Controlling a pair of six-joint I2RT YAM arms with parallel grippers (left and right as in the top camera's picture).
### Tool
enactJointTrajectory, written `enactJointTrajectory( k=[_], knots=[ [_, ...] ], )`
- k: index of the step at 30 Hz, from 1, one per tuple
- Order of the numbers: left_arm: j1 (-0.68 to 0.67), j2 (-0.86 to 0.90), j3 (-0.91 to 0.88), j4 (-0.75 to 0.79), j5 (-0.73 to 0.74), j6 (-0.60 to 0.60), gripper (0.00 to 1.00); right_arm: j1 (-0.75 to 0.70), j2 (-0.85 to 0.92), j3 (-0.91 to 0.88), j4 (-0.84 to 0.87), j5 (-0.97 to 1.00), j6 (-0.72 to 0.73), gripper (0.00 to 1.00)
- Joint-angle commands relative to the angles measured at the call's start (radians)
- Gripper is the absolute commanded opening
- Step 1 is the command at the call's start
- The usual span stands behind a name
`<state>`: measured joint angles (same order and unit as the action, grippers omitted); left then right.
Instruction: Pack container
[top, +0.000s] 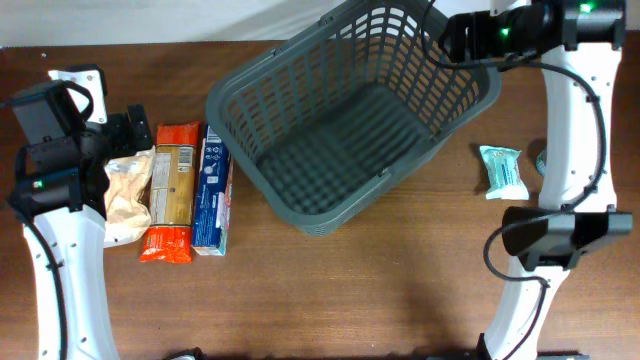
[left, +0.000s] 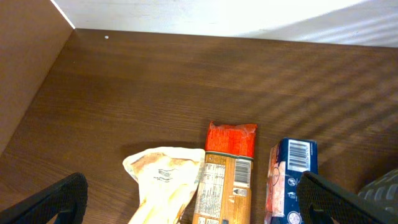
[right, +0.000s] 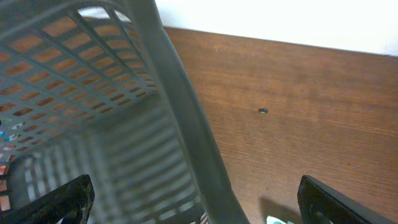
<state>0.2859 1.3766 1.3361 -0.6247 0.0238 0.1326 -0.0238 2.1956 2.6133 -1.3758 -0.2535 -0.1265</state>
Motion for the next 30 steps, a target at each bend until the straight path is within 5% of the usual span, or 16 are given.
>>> enactJointTrajectory(
  k=[1, 11, 15, 20, 30],
  knots=[
    [0.005, 0.003, 0.018, 0.002, 0.014, -0.008, 0.99, -0.003, 0.038, 0.021, 0.000, -0.028, -0.016, 0.99],
    [0.005, 0.003, 0.018, 0.002, 0.014, -0.008, 0.99, -0.003, 0.082, -0.001, 0.002, -0.030, -0.016, 0.84],
    [0.005, 0.003, 0.018, 0.002, 0.014, -0.008, 0.99, -0.003, 0.085, -0.001, 0.002, -0.026, -0.016, 0.68],
    [0.005, 0.003, 0.018, 0.002, 0.014, -0.008, 0.99, -0.003, 0.085, -0.001, -0.005, -0.024, -0.016, 0.59],
    [0.005, 0.003, 0.018, 0.002, 0.014, -0.008, 0.99, -0.003, 0.085, -0.006, -0.017, -0.024, -0.016, 0.54]
  ],
)
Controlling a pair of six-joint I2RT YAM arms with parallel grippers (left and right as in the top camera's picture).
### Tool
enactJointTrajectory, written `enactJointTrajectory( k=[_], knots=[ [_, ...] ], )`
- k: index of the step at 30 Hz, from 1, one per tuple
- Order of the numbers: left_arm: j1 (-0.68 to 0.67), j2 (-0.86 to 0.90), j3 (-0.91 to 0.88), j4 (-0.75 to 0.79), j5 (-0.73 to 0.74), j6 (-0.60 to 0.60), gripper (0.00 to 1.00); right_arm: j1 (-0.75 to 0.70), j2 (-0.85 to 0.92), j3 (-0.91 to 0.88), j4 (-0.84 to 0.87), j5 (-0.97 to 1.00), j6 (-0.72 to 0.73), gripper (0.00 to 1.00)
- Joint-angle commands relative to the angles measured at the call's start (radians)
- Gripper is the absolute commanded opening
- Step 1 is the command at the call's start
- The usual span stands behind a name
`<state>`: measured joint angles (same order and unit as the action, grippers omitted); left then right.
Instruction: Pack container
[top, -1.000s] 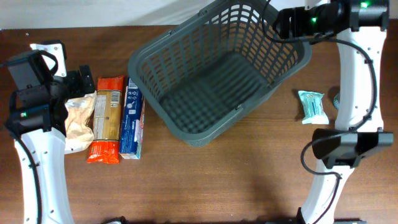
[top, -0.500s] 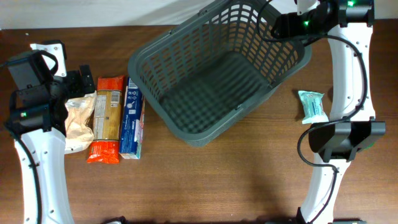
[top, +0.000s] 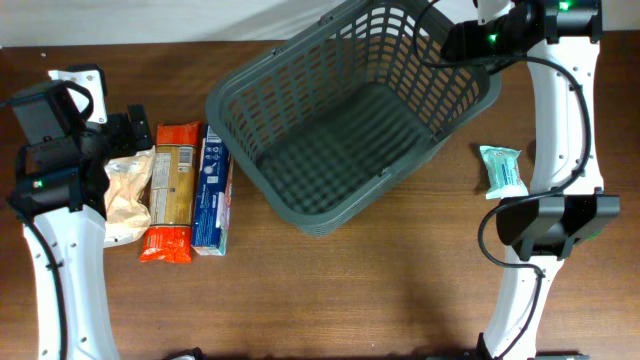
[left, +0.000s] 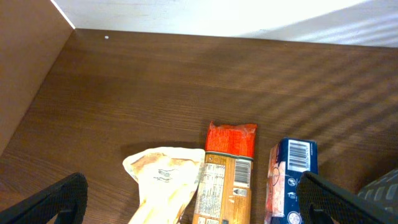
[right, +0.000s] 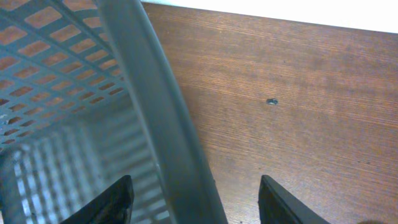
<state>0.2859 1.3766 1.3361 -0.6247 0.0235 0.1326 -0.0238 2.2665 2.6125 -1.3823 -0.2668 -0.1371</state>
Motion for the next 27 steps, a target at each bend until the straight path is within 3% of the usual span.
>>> enactJointTrajectory(
  k=[1, 9, 12, 17, 27],
  knots=[
    [0.005, 0.003, 0.018, 0.002, 0.015, -0.008, 0.99, -0.003, 0.014, -0.005, -0.016, -0.010, -0.005, 0.52],
    [0.005, 0.003, 0.018, 0.002, 0.015, -0.008, 0.99, -0.003, 0.014, -0.020, -0.032, 0.020, -0.006, 0.45],
    [0.005, 0.003, 0.018, 0.002, 0.015, -0.008, 0.99, -0.003, 0.014, -0.020, -0.045, 0.043, -0.005, 0.35],
    [0.005, 0.003, 0.018, 0.002, 0.015, -0.008, 0.99, -0.003, 0.014, -0.020, -0.064, 0.058, -0.005, 0.28],
    [0.005, 0.003, 0.018, 0.002, 0.015, -0.008, 0.99, -0.006, 0.014, -0.020, -0.138, 0.147, 0.044, 0.27]
  ],
)
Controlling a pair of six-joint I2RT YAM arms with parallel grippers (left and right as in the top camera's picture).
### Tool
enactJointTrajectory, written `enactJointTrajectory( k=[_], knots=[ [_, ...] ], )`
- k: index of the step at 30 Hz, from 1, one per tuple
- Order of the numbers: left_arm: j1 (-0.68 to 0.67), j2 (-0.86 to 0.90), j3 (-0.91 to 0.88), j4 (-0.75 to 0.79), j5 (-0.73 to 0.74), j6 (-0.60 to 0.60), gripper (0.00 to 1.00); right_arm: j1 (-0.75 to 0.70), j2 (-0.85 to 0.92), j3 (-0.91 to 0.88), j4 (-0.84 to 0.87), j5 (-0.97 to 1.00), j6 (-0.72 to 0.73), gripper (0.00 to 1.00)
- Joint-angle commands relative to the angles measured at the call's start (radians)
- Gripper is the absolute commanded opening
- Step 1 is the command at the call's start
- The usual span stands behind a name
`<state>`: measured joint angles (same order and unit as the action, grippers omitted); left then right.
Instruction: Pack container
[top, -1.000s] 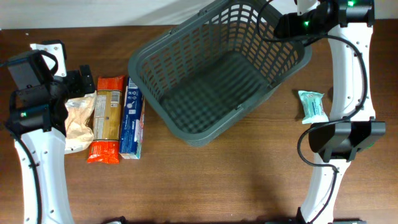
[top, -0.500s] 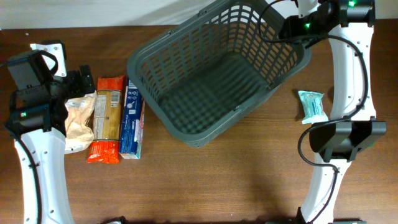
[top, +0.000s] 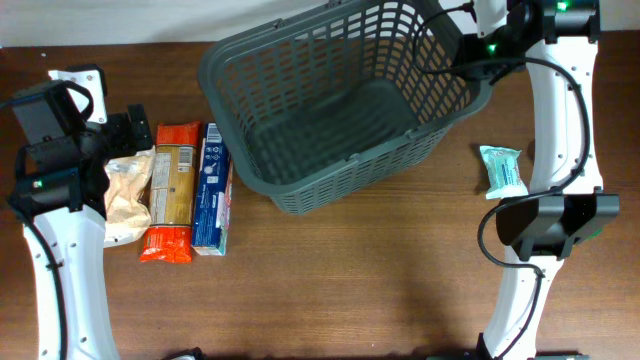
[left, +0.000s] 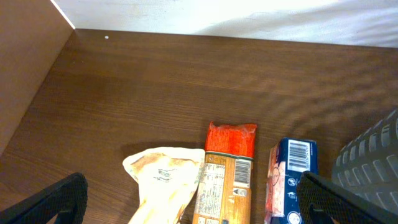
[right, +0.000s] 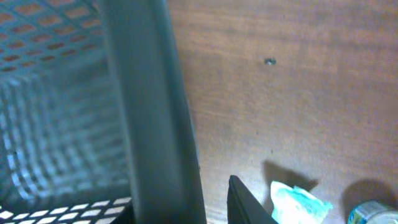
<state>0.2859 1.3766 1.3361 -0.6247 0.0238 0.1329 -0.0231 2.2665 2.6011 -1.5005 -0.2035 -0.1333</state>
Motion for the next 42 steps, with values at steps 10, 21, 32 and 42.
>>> enactJointTrajectory(
  k=[10, 21, 32, 42],
  knots=[
    [0.005, 0.003, 0.018, 0.002, 0.014, -0.008, 0.99, -0.045, 0.014, -0.008, -0.092, 0.115, 0.140, 0.25],
    [0.005, 0.003, 0.018, 0.002, 0.014, -0.009, 0.99, -0.041, 0.014, -0.008, -0.177, 0.103, 0.244, 0.24],
    [0.005, 0.003, 0.018, 0.002, 0.014, -0.008, 0.99, 0.027, 0.008, -0.008, -0.198, 0.088, 0.375, 0.25],
    [0.005, 0.003, 0.018, 0.002, 0.014, -0.008, 0.99, 0.075, 0.008, -0.008, -0.195, 0.088, 0.457, 0.24]
  ],
)
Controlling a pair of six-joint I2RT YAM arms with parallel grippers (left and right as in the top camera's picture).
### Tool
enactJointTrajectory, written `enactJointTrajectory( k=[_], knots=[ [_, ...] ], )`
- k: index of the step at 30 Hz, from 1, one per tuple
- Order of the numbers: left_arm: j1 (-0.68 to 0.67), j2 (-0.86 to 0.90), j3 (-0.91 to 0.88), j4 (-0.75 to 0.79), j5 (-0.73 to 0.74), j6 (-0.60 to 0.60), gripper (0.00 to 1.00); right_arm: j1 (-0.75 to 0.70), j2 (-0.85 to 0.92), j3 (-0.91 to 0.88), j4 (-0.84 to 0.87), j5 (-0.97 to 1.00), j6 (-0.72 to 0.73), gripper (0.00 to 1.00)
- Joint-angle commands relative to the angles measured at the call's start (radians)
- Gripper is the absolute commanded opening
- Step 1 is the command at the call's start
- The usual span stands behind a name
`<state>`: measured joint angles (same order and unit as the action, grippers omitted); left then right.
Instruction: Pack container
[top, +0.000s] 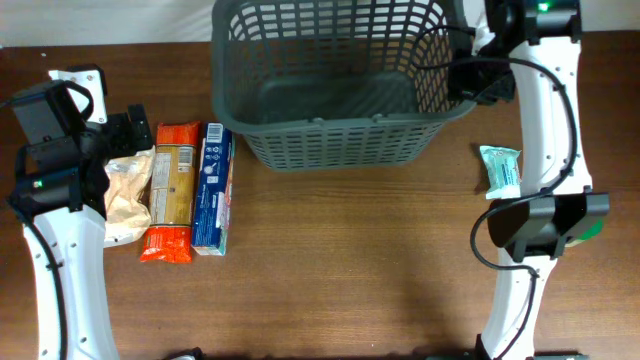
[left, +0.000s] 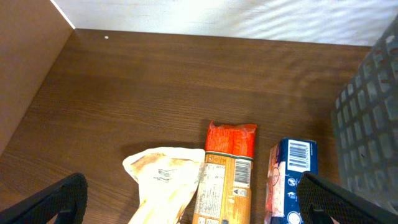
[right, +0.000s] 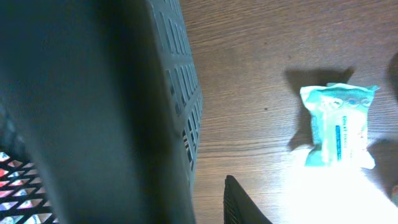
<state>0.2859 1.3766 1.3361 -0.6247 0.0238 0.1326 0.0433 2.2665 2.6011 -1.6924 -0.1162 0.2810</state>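
The grey mesh basket (top: 335, 85) stands square to the table at the back centre. My right gripper (top: 470, 82) is shut on its right rim (right: 124, 124); only one finger (right: 242, 202) shows beside the wall. At the left lie a cream bag (top: 128, 195), an orange packet (top: 172, 190) and a blue box (top: 212, 188). My left gripper (left: 196, 202) hangs open above them, holding nothing. The same three packs, the cream bag (left: 165, 177), the orange packet (left: 227, 171) and the blue box (left: 291, 180), show between its fingers.
A teal wipes packet (top: 501, 170) lies on the table right of the basket, close to the right arm; the right wrist view shows that teal packet (right: 339, 124) too. A white wall (left: 217, 15) borders the table at the back. The basket wall (left: 367, 118) reaches near the blue box.
The basket, held by my right gripper, has turned from a slight slant to square with the table edge and sits further back. The left arm and the packs have not moved.
The basket first lay slanted across the middle, my right gripper open around its far right rim. Then the gripper had narrowed on the rim, then shut on it with the basket partly turned. Now the basket is straight at the back. The left side stayed still throughout.
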Motion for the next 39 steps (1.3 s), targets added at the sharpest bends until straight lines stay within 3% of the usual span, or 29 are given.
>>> enactJointTrajectory(
  k=[1, 16, 17, 18, 19, 25, 29, 34, 39],
  knots=[
    [0.005, 0.003, 0.018, 0.002, 0.014, -0.008, 0.99, 0.009, 0.008, -0.008, -0.003, 0.001, 0.043, 0.24],
    [0.005, 0.003, 0.018, 0.002, 0.014, -0.008, 0.99, -0.031, 0.008, -0.008, -0.003, 0.072, 0.061, 0.25],
    [0.005, 0.003, 0.018, 0.002, 0.014, -0.008, 0.99, -0.030, 0.008, -0.008, 0.003, 0.073, 0.058, 0.32],
    [0.005, 0.003, 0.018, 0.002, 0.014, -0.008, 0.99, -0.029, 0.006, -0.001, 0.021, 0.072, 0.033, 0.48],
    [0.005, 0.003, 0.018, 0.002, 0.014, -0.008, 0.99, -0.030, 0.001, 0.010, 0.033, 0.068, 0.014, 0.54],
    [0.005, 0.003, 0.018, 0.002, 0.014, -0.008, 0.99, -0.031, -0.068, 0.131, 0.096, -0.020, -0.096, 0.68],
    [0.005, 0.003, 0.018, 0.002, 0.014, -0.008, 0.99, -0.031, -0.150, 0.315, 0.097, -0.085, -0.121, 0.75],
    [0.005, 0.003, 0.018, 0.006, 0.015, -0.008, 0.99, -0.072, -0.264, 0.446, 0.083, -0.001, -0.120, 0.82],
    [0.005, 0.003, 0.018, 0.001, 0.048, -0.009, 0.99, -0.185, -0.395, 0.459, 0.038, 0.139, -0.110, 0.83]
  ],
)
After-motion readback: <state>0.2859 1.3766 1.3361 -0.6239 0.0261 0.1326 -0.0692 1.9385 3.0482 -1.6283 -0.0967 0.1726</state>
